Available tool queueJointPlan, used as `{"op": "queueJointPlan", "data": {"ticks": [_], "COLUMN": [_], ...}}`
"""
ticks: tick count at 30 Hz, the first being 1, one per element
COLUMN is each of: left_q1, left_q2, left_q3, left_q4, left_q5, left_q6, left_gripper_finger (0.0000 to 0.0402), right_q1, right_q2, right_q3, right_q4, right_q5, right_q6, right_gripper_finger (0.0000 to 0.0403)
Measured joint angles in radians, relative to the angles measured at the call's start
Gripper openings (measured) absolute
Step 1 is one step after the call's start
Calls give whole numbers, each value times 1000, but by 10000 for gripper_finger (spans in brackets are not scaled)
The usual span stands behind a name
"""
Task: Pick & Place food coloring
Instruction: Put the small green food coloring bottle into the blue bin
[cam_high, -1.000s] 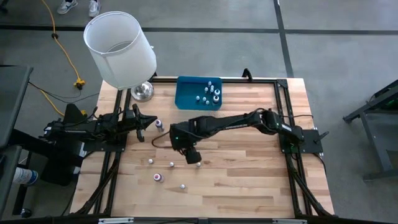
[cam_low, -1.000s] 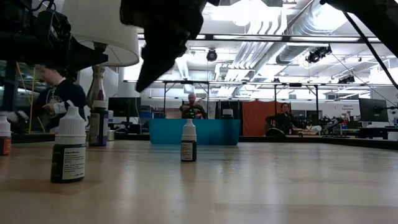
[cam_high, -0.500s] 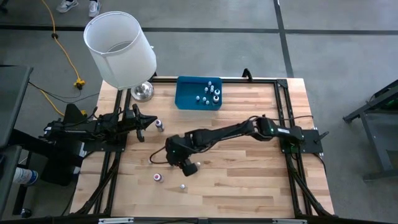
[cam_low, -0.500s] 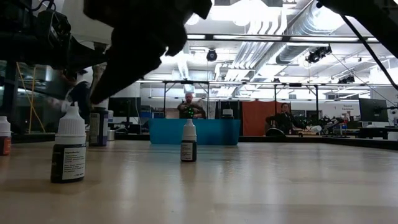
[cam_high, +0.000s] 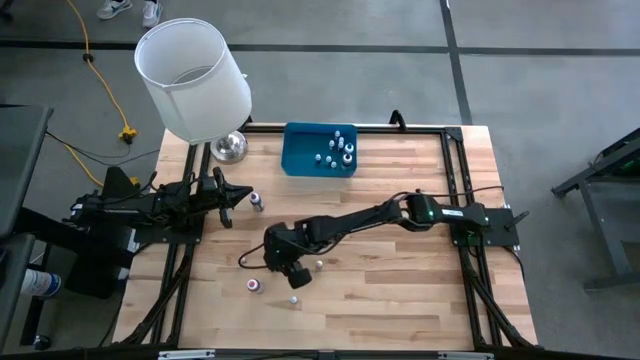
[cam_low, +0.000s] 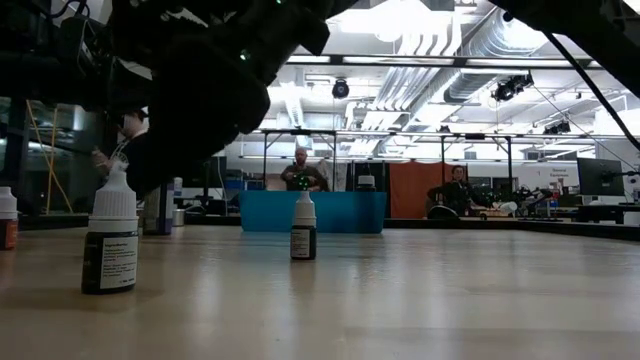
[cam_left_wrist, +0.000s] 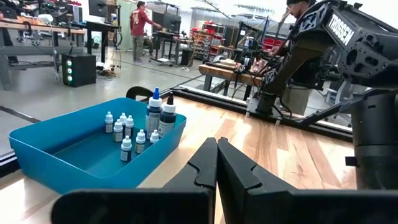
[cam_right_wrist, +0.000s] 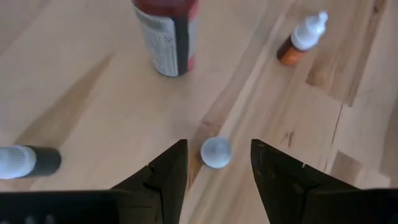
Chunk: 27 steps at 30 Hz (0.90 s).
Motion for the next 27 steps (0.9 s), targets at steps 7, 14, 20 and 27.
{"op": "queueJointPlan", "data": {"ticks": [7,14,20,27], "left_q1": [0,0,0,0], "left_q2": [0,0,0,0], "left_q3": [0,0,0,0], "left_q4": [0,0,0,0], "left_q5": [0,0,0,0], "left_q6": [0,0,0,0], "left_gripper_finger": [0,0,0,0], "right_q1": [-2,-1,-1,-1], "right_q2": [2,16,18,18], "right_q3": [0,0,0,0], "right_q4": [-1,7,14,15], "right_q5": [9,-20,-13,-13], "right_q6": [21,29,44,45], "right_gripper_finger": [163,152,150,125]}}
